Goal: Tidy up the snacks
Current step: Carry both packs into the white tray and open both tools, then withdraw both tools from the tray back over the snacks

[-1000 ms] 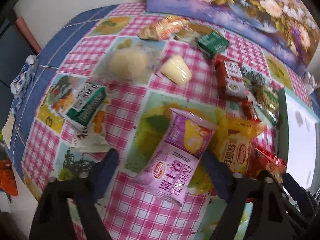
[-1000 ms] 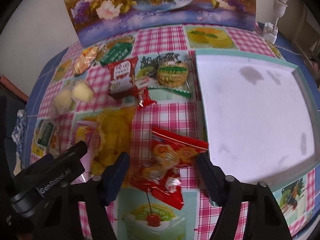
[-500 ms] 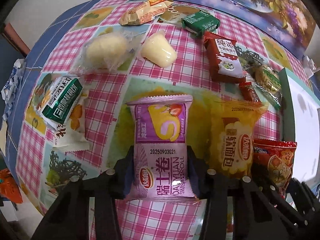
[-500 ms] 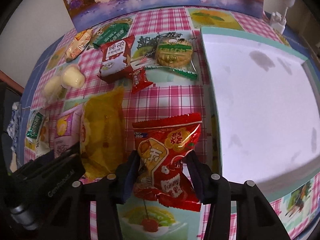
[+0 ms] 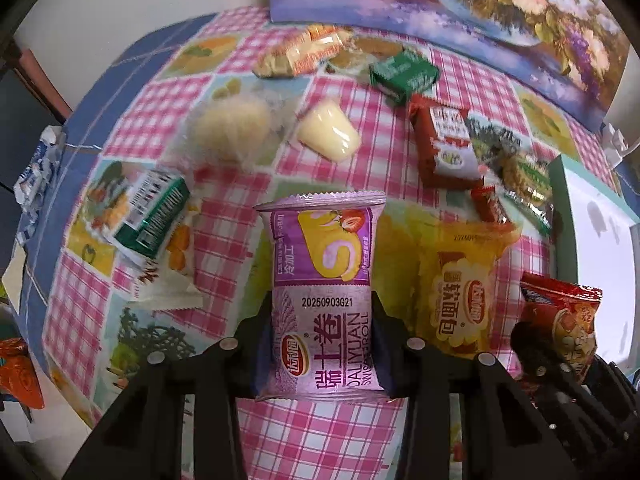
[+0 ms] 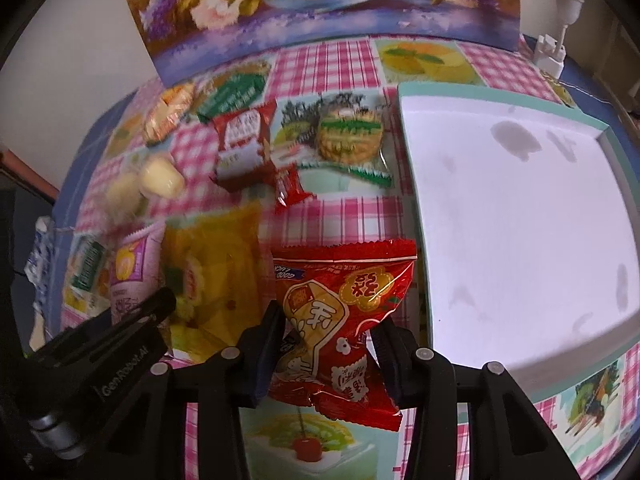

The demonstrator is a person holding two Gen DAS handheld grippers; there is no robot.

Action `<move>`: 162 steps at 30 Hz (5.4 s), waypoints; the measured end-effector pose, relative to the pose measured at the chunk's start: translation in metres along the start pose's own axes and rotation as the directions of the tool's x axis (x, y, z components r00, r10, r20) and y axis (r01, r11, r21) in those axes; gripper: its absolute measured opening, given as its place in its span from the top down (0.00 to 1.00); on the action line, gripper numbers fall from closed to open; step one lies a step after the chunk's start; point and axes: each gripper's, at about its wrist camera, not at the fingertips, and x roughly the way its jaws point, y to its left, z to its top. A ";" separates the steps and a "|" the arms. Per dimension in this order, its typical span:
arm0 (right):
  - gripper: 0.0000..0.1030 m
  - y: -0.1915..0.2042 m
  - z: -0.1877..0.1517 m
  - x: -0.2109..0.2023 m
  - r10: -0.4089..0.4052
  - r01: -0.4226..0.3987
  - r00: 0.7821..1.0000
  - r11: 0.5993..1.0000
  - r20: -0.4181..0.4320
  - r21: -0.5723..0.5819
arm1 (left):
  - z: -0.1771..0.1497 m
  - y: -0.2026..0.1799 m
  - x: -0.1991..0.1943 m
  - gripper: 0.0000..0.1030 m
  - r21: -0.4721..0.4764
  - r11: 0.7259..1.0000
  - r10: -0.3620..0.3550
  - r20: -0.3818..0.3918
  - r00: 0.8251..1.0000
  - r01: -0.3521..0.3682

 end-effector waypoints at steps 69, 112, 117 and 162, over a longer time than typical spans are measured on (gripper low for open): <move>0.29 -0.252 0.064 -0.026 -0.350 0.259 0.937 0.718 0.014 0.647 | 0.066 -0.219 -0.019 0.22 0.280 0.937 -0.250 0.122 0.960 0.208; 0.00 -0.192 0.062 -0.043 -0.185 0.074 0.958 0.897 0.218 0.436 | 0.058 -0.141 -0.041 0.08 0.246 0.964 -0.160 0.238 0.958 0.100; 0.00 -0.177 0.059 -0.052 -0.201 0.091 0.947 0.917 0.252 0.388 | 0.055 -0.121 -0.049 0.08 0.209 0.966 -0.199 0.239 0.950 0.150; 0.00 0.040 0.030 -0.041 0.173 -0.152 0.961 0.982 0.217 -0.110 | 0.021 0.135 -0.090 0.08 -0.242 0.965 -0.017 0.329 0.944 0.102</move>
